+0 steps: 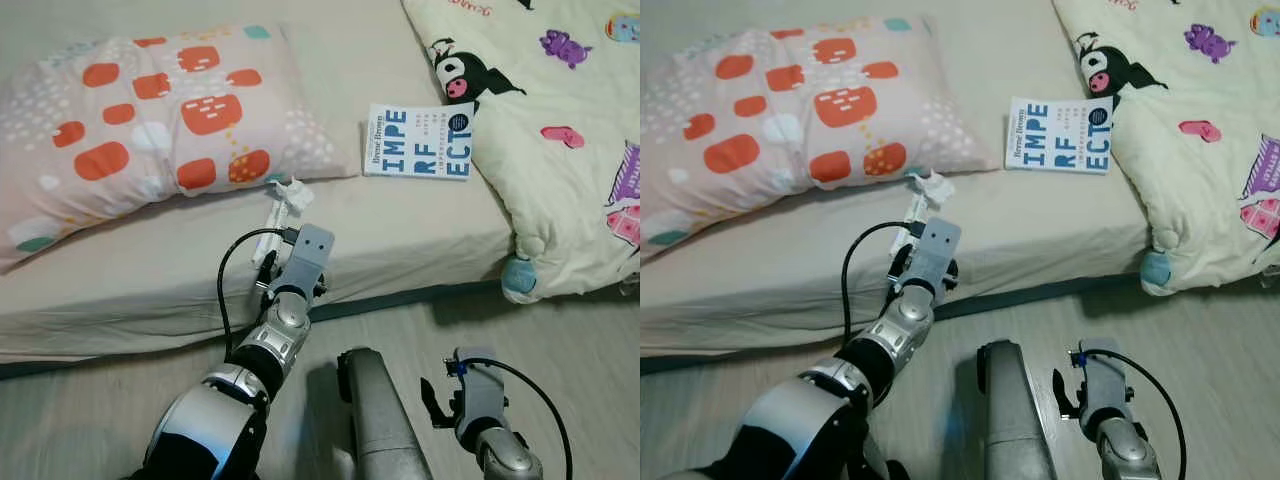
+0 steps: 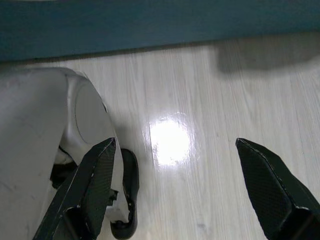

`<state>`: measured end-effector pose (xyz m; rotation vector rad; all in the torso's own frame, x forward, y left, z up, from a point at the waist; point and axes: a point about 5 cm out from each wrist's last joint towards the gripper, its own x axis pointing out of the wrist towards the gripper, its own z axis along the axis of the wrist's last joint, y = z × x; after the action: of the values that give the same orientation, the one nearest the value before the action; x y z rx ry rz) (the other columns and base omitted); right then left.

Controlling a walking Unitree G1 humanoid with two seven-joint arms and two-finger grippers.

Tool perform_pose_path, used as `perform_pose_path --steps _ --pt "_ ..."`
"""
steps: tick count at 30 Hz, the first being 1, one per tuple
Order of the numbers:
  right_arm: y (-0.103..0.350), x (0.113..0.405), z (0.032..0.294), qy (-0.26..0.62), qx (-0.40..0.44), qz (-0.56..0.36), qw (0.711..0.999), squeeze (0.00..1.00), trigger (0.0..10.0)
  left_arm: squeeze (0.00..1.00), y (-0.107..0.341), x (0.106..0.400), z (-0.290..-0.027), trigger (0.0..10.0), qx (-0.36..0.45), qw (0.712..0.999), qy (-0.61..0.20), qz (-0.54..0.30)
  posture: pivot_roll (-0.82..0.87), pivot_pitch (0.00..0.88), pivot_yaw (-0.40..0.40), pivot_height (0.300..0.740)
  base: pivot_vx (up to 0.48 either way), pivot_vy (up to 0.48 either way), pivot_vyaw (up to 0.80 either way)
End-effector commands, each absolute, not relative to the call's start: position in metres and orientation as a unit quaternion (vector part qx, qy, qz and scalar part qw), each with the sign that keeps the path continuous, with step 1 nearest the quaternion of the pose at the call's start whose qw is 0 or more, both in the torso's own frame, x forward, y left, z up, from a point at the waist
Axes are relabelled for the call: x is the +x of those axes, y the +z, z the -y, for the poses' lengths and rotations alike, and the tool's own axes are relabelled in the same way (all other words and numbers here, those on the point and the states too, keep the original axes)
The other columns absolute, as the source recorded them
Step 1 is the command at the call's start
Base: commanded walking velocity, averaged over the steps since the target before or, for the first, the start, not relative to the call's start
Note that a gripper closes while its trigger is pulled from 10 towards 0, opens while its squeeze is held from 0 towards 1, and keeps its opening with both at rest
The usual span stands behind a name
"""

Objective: Clean up the room

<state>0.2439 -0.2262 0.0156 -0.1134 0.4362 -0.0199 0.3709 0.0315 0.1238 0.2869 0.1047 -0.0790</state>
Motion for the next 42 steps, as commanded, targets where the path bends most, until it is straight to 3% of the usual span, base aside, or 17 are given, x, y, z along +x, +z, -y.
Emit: perform_pose_path --steps 1,17,18,19,22,24,25,28,29,32,33,35,36,42 --pt "0.008 0.234 0.228 -0.014 -0.048 -0.238 0.970 0.00 10.0 0.00 0.113 0.354 0.004 10.0 0.125 0.986 -0.078 -0.078 -0.40 0.504 0.005 0.570 0.000 0.000 0.00" --pt "0.023 0.221 0.221 -0.012 -0.045 -0.238 0.970 0.00 10.0 0.00 0.143 0.373 -0.010 10.0 0.117 0.992 -0.023 -0.043 -0.43 0.567 -0.005 0.570 0.000 0.000 0.00" --pt "0.025 0.221 0.220 -0.011 -0.045 -0.238 0.970 0.00 10.0 0.00 0.143 0.375 -0.016 4.0 0.118 0.992 -0.013 -0.046 -0.44 0.568 -0.005 0.570 0.000 0.000 0.00" --pt "0.027 0.221 0.219 -0.010 -0.045 -0.237 0.970 0.00 10.0 0.00 0.144 0.377 -0.022 0.2 0.120 0.992 -0.001 -0.048 -0.44 0.574 -0.006 0.570 0.000 0.000 0.00" --pt "0.028 0.220 0.218 -0.009 -0.044 -0.238 0.970 0.00 10.0 0.00 0.144 0.379 -0.027 0.0 0.121 0.991 0.006 -0.049 -0.44 0.574 -0.006 0.570 0.000 0.000 0.00" --pt "0.030 0.220 0.216 -0.006 -0.043 -0.237 0.971 0.00 10.0 0.00 0.150 0.383 -0.033 0.0 0.118 0.992 0.020 -0.040 -0.44 0.576 -0.008 0.570 0.000 0.000 0.00" --pt "0.032 0.220 0.215 -0.005 -0.042 -0.237 0.971 0.00 10.0 0.00 0.157 0.386 -0.035 2.2 0.107 0.993 0.026 -0.029 -0.44 0.576 -0.008 0.570 0.000 0.000 0.00" --pt "0.033 0.220 0.214 -0.005 -0.041 -0.237 0.971 0.00 10.0 0.00 0.161 0.387 -0.036 2.2 0.099 0.994 0.030 -0.021 -0.44 0.576 -0.008 0.570 0.000 0.000 0.00" --pt "0.034 0.219 0.214 -0.004 -0.040 -0.237 0.971 0.00 10.0 0.00 0.171 0.391 -0.037 4.7 0.081 0.996 0.031 -0.004 -0.43 0.584 -0.008 0.570 0.000 0.000 0.00" --pt "0.035 0.219 0.214 -0.004 -0.040 -0.237 0.971 0.00 10.0 0.00 0.180 0.393 -0.038 4.9 0.068 0.997 0.030 0.010 -0.43 0.584 -0.008 0.570 0.000 0.000 0.00" --pt "0.036 0.219 0.213 -0.003 -0.039 -0.237 0.971 0.00 10.0 0.00 0.190 0.396 -0.040 10.0 0.065 0.997 0.034 0.032 -0.42 0.590 -0.012 0.570 0.000 0.000 0.00" --pt "0.036 0.219 0.213 -0.003 -0.039 -0.237 0.971 0.00 10.0 0.00 0.190 0.396 -0.040 10.0 0.065 0.997 0.034 0.032 -0.42 0.590 -0.012 0.570 0.000 0.000 0.00" --pt "0.038 0.219 0.213 -0.002 -0.039 -0.238 0.971 0.00 10.0 1.00 0.201 0.399 -0.043 10.0 0.061 0.996 0.036 0.052 -0.42 0.592 -0.014 0.570 0.000 0.000 0.00" --pt "0.039 0.220 0.211 0.003 -0.039 -0.241 0.970 0.00 10.0 1.00 0.207 0.404 -0.056 10.0 0.077 0.994 0.052 0.060 -0.42 0.599 -0.020 0.570 0.000 0.000 0.00"
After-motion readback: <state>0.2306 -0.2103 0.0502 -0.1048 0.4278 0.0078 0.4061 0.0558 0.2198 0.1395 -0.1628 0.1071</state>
